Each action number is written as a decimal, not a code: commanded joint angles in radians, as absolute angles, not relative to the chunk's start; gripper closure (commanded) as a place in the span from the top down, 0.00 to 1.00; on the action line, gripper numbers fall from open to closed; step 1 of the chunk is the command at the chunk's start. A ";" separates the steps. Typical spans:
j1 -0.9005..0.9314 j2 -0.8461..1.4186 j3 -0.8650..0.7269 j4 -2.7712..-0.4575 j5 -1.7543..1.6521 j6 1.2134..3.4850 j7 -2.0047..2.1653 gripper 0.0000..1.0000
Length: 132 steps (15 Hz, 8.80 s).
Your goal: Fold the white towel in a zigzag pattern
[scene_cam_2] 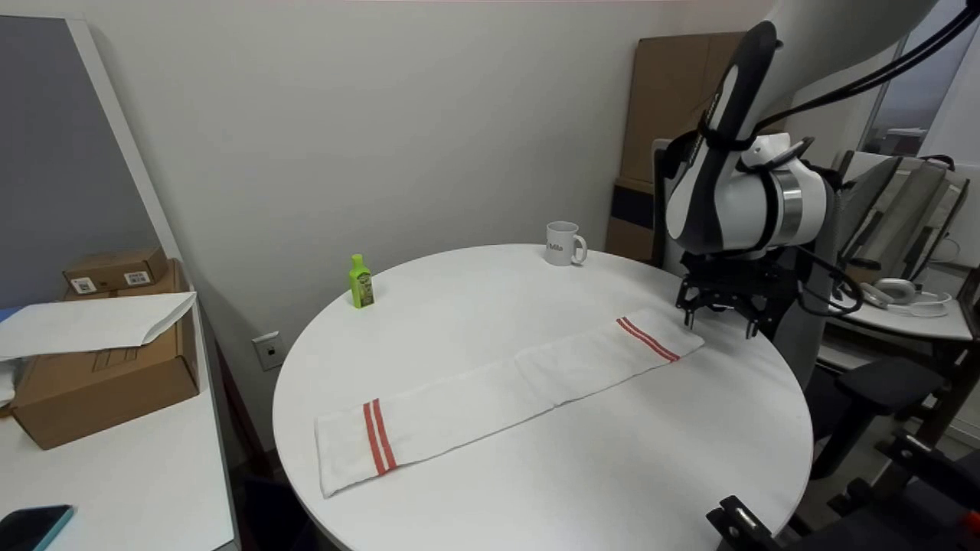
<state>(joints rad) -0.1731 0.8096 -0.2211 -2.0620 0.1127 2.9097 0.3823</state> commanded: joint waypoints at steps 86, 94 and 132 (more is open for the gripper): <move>-0.018 -0.091 -0.098 -2.153 -0.257 2.470 0.475 0.03; 0.004 -0.067 0.011 -2.123 -0.246 2.445 0.453 0.03; 0.219 0.220 0.077 -2.077 -0.224 2.616 0.586 0.03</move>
